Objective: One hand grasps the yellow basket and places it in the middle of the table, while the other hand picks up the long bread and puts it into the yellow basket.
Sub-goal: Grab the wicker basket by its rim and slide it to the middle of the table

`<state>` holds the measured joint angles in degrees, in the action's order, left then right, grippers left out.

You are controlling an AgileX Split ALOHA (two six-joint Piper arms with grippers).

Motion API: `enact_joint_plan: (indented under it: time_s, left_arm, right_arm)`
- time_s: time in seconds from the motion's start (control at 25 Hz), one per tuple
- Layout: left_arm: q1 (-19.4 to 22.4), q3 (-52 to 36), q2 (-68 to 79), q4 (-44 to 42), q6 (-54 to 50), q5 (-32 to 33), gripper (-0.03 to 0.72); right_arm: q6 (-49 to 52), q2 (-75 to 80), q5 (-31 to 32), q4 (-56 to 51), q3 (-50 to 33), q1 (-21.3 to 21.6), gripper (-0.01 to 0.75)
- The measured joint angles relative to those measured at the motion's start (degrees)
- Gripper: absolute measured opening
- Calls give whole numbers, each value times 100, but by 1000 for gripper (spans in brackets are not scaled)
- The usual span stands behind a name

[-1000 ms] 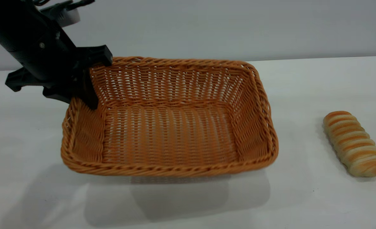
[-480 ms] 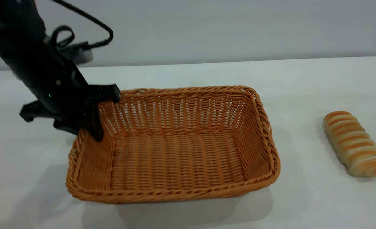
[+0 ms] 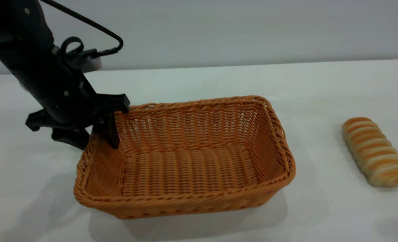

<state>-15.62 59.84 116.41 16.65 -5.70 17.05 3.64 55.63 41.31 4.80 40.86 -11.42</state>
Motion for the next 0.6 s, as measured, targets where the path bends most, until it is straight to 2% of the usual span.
enact_joint_plan:
  time_s: [0.12,0.32,0.44,0.6]
  left_arm:
    - [0,0,-94,-14,44,0,588]
    - [0,0,-576,-31,610,16,598]
    - [0,0,-902,-42,832,55,576]
    - [0,0,-1306,-47,903,98,564]
  right_arm:
    - [-113,329,-375,-57,0,0,423]
    - [-126,1050,-1056,-75,0,0,614]
    - [-63,1548,-1416,-80,4,0,646]
    - [11,2291,-1787,-137,17,0,628]
